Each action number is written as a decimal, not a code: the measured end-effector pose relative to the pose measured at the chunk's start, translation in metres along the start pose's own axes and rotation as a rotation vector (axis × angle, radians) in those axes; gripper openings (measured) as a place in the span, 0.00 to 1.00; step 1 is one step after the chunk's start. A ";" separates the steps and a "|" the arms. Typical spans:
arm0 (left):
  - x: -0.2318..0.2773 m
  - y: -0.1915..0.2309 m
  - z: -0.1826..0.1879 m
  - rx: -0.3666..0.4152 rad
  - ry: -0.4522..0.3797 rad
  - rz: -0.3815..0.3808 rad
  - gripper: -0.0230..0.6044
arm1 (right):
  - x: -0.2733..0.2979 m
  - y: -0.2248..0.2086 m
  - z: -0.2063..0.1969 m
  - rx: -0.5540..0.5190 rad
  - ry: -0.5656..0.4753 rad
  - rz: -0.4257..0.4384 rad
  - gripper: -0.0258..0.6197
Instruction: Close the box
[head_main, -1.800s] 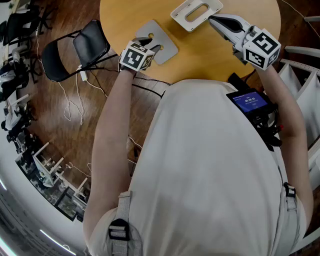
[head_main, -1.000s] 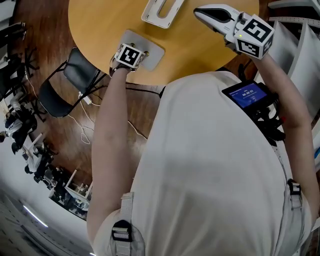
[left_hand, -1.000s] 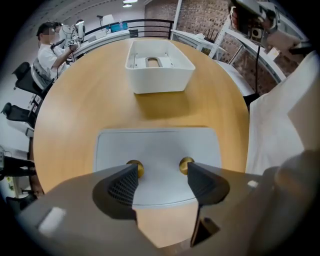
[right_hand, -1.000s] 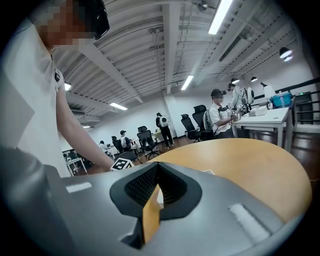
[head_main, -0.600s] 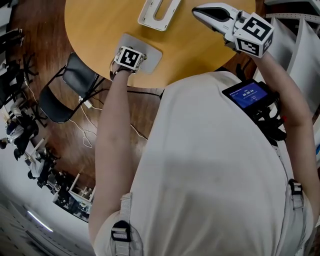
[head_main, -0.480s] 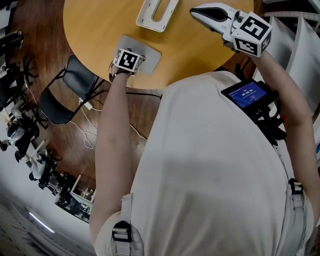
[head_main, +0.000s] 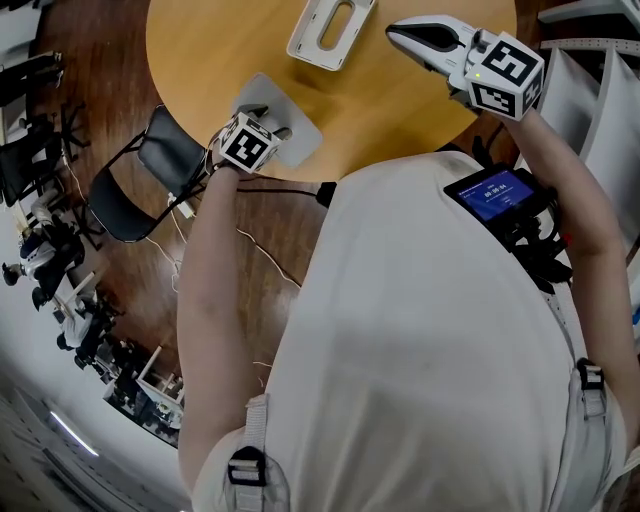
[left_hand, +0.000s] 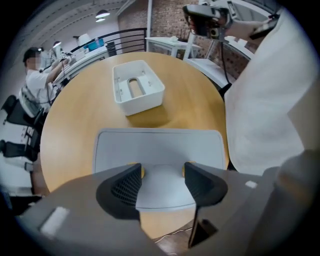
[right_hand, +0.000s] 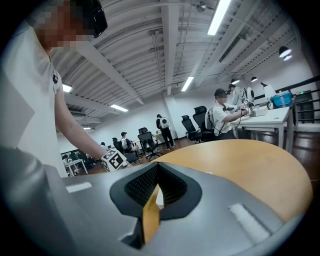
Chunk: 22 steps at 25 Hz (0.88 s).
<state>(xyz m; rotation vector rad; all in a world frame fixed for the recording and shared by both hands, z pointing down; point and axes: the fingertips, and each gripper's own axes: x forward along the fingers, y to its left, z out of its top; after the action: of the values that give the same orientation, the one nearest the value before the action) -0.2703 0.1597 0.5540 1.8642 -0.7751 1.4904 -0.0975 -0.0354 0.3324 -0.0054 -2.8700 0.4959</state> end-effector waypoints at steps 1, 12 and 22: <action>-0.008 -0.002 0.004 0.043 0.003 -0.009 0.47 | 0.001 0.002 0.001 -0.002 -0.004 0.006 0.04; -0.054 0.001 0.073 0.550 0.053 -0.007 0.47 | -0.014 -0.003 -0.027 0.024 -0.016 -0.002 0.04; -0.058 0.063 0.132 0.951 0.173 0.026 0.47 | -0.036 -0.019 -0.041 0.093 -0.039 -0.093 0.04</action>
<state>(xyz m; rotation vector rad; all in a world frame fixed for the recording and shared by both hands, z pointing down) -0.2488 0.0216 0.4816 2.2961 0.0487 2.2313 -0.0523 -0.0410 0.3685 0.1537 -2.8661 0.6161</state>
